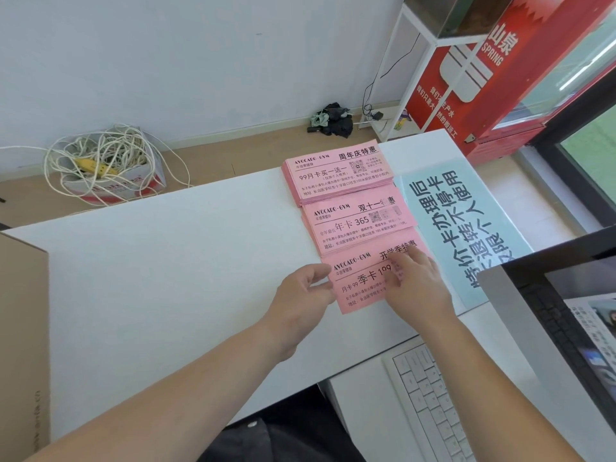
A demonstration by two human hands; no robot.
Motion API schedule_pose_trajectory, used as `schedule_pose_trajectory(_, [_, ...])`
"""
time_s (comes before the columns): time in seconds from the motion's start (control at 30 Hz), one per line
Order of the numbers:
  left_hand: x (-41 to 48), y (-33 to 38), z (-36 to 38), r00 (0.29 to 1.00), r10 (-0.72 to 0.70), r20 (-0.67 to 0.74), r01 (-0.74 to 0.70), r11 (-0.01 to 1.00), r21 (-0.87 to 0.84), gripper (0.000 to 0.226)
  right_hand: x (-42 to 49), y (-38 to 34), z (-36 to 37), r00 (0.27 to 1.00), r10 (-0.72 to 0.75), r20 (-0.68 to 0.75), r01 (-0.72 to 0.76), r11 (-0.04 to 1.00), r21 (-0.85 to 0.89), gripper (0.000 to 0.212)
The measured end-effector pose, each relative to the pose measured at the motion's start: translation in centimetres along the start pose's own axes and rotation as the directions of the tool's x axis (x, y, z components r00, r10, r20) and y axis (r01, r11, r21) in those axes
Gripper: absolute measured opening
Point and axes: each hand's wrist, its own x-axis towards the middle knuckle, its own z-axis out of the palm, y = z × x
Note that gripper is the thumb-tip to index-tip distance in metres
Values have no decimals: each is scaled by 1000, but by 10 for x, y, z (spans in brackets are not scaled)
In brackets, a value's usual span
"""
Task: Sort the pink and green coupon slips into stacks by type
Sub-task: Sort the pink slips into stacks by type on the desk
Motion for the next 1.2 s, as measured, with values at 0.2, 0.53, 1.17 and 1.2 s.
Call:
schedule_pose_trajectory(0.2, [-4,0,-19,998,3,-56,-6,998,-56,44,-10,-37,-4,996,-86,24,85,995,57,37])
schedule_pose_trajectory(0.53, [-62,21,-114,948,173,-268,-195,979,-57,26,-39,-161,-9,939,-334,83,279,881,382,24])
schedule_pose_trajectory(1.17, [-229,-57,-347,781,376,-499,-255,921,296,25,-165,-399,53,745,-667,28,541,628,559,18])
schedule_pose_trajectory(1.2, [-240,-69,-362,769,367,-523,-237,924,301,26,-172,-412,62,701,-713,-22,618,592,517,18])
